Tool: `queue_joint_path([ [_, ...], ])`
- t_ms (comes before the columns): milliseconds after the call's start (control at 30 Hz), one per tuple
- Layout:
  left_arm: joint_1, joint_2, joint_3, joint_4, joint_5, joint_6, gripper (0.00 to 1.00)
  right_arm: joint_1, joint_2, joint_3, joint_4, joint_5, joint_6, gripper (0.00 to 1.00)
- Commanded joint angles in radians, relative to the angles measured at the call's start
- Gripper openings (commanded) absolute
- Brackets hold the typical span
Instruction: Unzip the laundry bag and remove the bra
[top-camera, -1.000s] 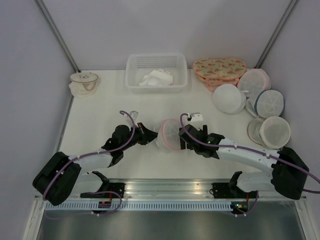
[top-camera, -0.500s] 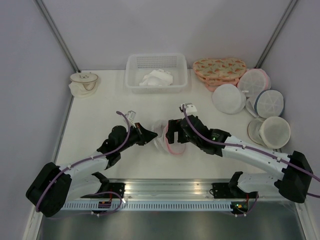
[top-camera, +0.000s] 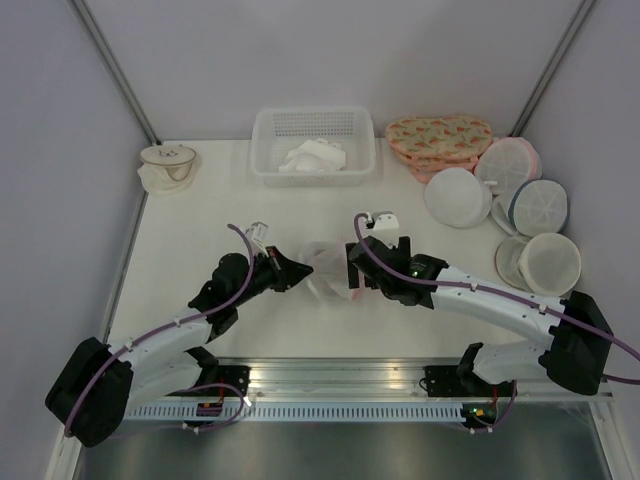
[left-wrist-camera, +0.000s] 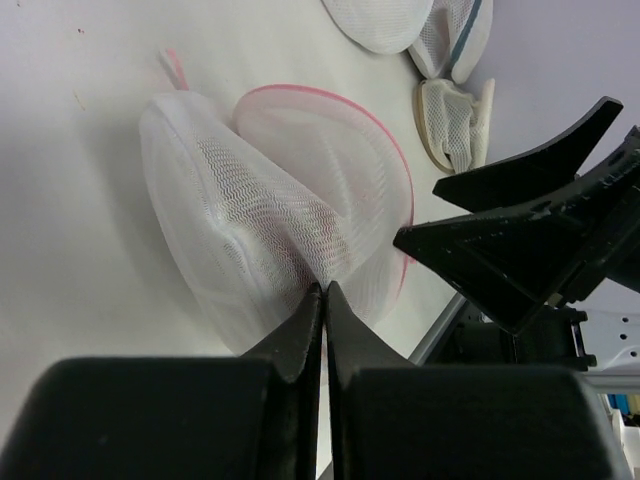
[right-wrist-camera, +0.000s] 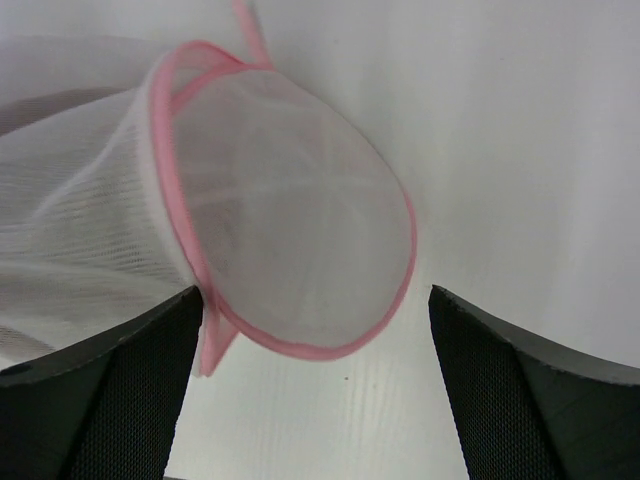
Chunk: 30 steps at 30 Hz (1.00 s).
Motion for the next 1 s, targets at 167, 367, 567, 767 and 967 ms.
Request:
queue_joint_path([
  [167,-0.002,-0.034,-0.012,-0.021,-0.007,0.01,0.02,-0.006,0.048,0.027,-0.251,0.295,0.103,0.98],
  [367,-0.002,-0.042,-0.043,-0.036,0.002,0.02,0.02,-0.083,0.077,0.063,-0.287,0.422,0.113,0.98],
  [567,-0.002,-0.044,-0.092,-0.036,-0.004,0.015,0.02,-0.095,-0.063,-0.009,-0.008,-0.017,-0.122,0.98],
  [767,-0.002,-0.042,-0.092,-0.03,-0.017,0.018,0.02,-0.032,-0.09,-0.08,0.036,-0.188,-0.162,0.98],
  [967,0.0,-0.031,-0.07,-0.035,-0.006,0.029,0.02,0.026,-0.007,-0.114,0.068,-0.194,-0.167,0.98],
])
